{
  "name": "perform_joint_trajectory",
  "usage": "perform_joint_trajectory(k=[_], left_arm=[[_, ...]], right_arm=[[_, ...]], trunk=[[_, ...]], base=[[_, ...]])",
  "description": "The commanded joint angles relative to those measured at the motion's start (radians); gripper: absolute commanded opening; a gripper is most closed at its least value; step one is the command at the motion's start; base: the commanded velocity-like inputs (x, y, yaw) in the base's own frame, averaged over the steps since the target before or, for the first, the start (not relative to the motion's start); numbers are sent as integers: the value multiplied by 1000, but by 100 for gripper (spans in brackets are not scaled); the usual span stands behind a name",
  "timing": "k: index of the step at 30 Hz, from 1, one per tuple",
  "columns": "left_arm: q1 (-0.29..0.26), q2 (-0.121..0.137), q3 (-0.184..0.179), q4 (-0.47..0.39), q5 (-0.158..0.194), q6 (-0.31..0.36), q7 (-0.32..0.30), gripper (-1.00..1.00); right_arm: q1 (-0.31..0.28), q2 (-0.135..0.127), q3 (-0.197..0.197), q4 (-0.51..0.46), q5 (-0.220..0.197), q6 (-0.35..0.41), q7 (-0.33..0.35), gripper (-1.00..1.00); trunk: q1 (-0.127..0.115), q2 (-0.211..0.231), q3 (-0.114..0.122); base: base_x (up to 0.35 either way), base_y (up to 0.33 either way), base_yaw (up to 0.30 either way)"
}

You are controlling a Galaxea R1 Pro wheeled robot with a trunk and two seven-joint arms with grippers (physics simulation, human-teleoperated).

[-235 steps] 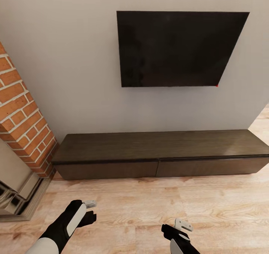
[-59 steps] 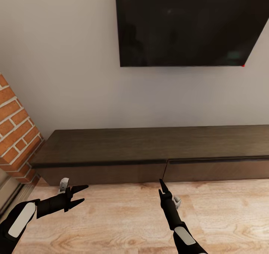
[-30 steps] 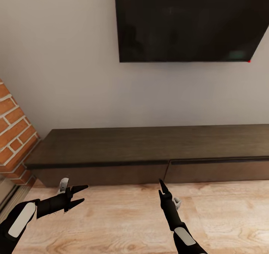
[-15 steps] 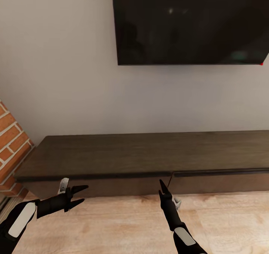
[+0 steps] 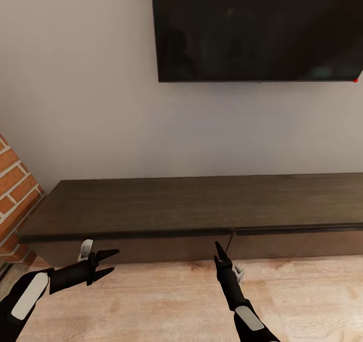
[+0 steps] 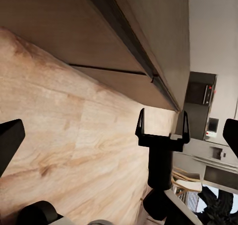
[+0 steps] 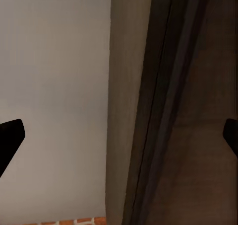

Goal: Place each of the two pumpkins and all three candles from the living room inside a cabinet in the living room (use any cabinet), then make sure every cabinet is closed, and position the cauldron so it is next to a table in the living room.

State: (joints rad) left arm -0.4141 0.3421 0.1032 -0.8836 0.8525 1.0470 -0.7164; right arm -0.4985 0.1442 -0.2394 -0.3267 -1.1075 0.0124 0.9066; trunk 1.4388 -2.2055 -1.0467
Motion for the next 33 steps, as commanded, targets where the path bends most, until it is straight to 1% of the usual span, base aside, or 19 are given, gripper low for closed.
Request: perform_joint_trajectory(k=[1, 33], left_arm=[[0, 0, 0, 0, 1, 0, 0, 100], [0, 0, 0, 0, 0, 0, 0, 100]], right_arm=[[0, 0, 0, 0, 0, 0, 0, 100], [0, 0, 0, 0, 1, -5, 0, 100]], trunk=[[4, -7, -3], [127, -231, -103]], base=[[0, 0, 0], [0, 0, 0]])
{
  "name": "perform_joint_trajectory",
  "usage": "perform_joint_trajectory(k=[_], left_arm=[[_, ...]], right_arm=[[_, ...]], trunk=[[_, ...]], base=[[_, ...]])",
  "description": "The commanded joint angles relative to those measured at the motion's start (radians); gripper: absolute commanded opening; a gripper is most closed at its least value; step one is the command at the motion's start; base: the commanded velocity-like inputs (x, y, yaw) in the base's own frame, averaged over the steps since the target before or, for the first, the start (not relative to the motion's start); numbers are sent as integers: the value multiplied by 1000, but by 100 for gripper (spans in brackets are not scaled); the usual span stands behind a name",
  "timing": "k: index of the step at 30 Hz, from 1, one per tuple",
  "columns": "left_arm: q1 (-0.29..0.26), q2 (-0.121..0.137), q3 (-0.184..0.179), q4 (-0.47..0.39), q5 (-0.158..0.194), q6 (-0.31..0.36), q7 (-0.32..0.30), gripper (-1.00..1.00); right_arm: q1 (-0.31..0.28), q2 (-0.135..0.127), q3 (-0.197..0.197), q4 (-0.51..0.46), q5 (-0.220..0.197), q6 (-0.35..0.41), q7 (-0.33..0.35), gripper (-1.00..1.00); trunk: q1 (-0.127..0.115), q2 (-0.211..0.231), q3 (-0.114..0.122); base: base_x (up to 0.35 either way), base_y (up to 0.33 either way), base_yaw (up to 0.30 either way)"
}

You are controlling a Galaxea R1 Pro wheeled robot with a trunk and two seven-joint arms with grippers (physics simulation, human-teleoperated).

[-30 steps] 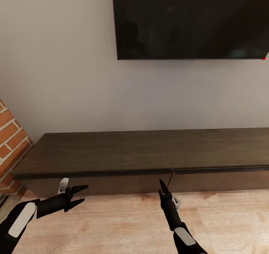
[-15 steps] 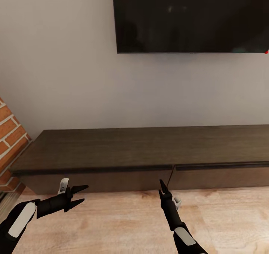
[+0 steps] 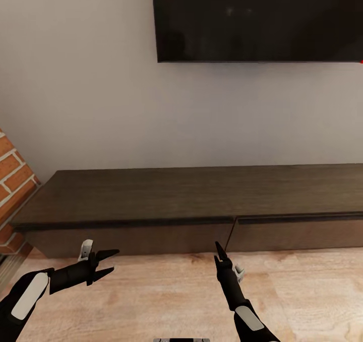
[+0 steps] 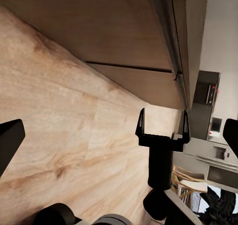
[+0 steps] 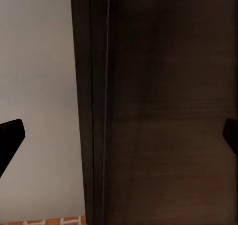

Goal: Place each of the two pumpkins and all three candles from the living room inside a cabinet in the living room (use any cabinet), then make sure every cabinet is closed, and position the cauldron so it is next to a table in the living room.

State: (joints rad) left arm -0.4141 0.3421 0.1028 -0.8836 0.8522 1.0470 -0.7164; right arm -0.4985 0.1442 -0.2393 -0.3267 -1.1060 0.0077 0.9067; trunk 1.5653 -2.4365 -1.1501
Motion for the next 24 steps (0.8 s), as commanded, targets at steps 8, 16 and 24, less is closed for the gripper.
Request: perform_joint_trajectory(k=[8, 16, 24], left_arm=[[0, 0, 0, 0, 1, 0, 0, 100], [0, 0, 1, 0, 1, 0, 0, 100], [0, 0, 0, 0, 1, 0, 0, 100]], right_arm=[[0, 0, 0, 0, 0, 0, 0, 100], [0, 0, 0, 0, 0, 0, 0, 100], [0, 0, 0, 0, 0, 0, 0, 100]], trunk=[[15, -28, -13], [15, -28, -13], [15, -28, -13]], base=[[0, 0, 0], [134, 0, 0], [144, 0, 0]])
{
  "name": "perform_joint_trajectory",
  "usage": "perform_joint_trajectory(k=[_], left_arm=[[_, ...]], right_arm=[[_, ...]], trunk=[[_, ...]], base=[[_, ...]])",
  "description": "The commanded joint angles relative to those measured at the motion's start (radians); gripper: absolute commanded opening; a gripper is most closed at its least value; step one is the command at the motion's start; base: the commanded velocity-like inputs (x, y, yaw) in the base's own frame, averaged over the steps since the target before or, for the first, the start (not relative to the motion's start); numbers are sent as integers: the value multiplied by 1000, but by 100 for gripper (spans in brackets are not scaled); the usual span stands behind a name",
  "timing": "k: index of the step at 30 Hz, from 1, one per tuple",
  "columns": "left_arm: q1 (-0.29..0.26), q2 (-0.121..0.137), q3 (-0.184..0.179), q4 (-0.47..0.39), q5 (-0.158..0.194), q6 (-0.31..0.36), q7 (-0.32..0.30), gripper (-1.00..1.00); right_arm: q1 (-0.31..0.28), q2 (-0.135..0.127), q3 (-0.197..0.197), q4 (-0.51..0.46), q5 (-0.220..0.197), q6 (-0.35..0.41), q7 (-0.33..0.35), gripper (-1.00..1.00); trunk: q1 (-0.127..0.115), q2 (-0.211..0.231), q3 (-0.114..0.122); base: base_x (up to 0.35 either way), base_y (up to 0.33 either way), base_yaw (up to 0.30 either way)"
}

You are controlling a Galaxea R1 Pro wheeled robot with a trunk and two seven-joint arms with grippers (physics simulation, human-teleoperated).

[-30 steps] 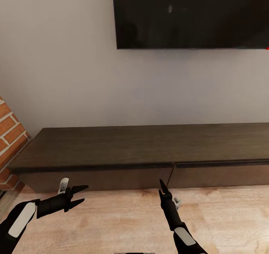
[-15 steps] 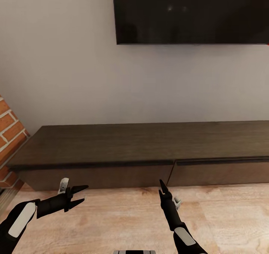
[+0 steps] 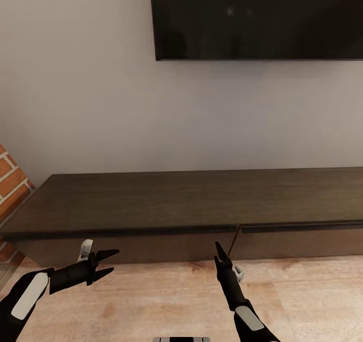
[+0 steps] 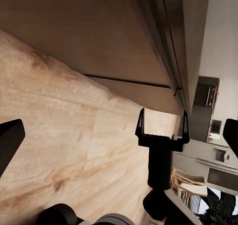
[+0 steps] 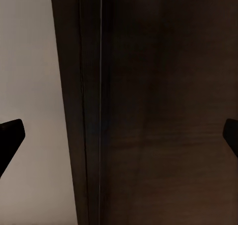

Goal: Place each of the two pumpkins and all three candles from the living room inside a cabinet in the living room (use any cabinet), then make sure every cabinet is closed, and position the cauldron so it is next to a table in the living room.

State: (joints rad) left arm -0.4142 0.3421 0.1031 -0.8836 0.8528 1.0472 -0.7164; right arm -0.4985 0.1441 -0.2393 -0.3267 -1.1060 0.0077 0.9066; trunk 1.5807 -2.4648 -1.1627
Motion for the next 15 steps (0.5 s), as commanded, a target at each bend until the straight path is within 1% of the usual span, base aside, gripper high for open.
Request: perform_joint_trajectory(k=[1, 12, 15], left_arm=[[0, 0, 0, 0, 0, 0, 0, 100], [0, 0, 0, 0, 1, 0, 0, 100], [0, 0, 0, 0, 2, 0, 0, 100]], right_arm=[[0, 0, 0, 0, 0, 0, 0, 100], [0, 0, 0, 0, 0, 0, 0, 100], [0, 0, 0, 0, 0, 0, 0, 100]], trunk=[[0, 0, 0], [0, 0, 0], [0, 0, 0]], base=[[16, 0, 0], [4, 0, 0], [167, 0, 0]])
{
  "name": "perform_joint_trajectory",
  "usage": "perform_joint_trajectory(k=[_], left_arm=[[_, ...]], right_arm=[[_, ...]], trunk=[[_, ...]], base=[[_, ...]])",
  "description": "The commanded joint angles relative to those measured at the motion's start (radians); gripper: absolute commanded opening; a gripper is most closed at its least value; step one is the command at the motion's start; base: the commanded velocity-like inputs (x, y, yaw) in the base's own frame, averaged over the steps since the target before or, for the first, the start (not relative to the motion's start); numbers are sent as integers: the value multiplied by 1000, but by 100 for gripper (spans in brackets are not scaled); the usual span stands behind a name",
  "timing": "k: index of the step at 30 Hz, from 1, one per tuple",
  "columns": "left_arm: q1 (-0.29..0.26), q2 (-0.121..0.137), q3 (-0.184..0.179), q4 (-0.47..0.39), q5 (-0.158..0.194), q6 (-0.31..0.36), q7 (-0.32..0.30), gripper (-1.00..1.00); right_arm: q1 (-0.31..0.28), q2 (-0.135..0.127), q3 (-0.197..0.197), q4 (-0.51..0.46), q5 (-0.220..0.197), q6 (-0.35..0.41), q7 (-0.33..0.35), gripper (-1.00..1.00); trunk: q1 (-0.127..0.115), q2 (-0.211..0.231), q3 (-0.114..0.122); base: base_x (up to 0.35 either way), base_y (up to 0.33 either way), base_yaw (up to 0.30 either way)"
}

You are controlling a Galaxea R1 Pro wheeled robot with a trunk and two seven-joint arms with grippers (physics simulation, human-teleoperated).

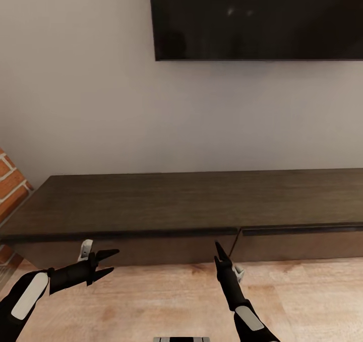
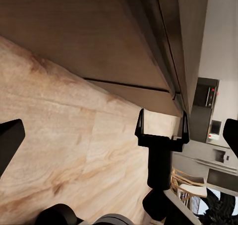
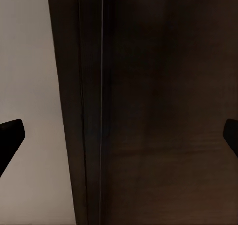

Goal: Place each of the two pumpkins and all three candles from the living room inside a cabinet in the living room (use any cabinet), then make sure every cabinet is closed, and position the cauldron so it is next to a table in the living room.

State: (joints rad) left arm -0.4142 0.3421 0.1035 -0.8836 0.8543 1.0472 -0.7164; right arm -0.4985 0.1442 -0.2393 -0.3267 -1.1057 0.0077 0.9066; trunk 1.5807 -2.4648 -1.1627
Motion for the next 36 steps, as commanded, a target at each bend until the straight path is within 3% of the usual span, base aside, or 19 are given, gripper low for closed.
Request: perform_joint_trajectory(k=[1, 36], left_arm=[[0, 0, 0, 0, 0, 0, 0, 100], [0, 0, 0, 0, -1, 0, 0, 100]], right_arm=[[0, 0, 0, 0, 0, 0, 0, 100], [0, 0, 2, 0, 7, 0, -2, 100]], trunk=[[0, 0, 0], [0, 0, 0]], base=[[251, 0, 0], [67, 0, 0]])
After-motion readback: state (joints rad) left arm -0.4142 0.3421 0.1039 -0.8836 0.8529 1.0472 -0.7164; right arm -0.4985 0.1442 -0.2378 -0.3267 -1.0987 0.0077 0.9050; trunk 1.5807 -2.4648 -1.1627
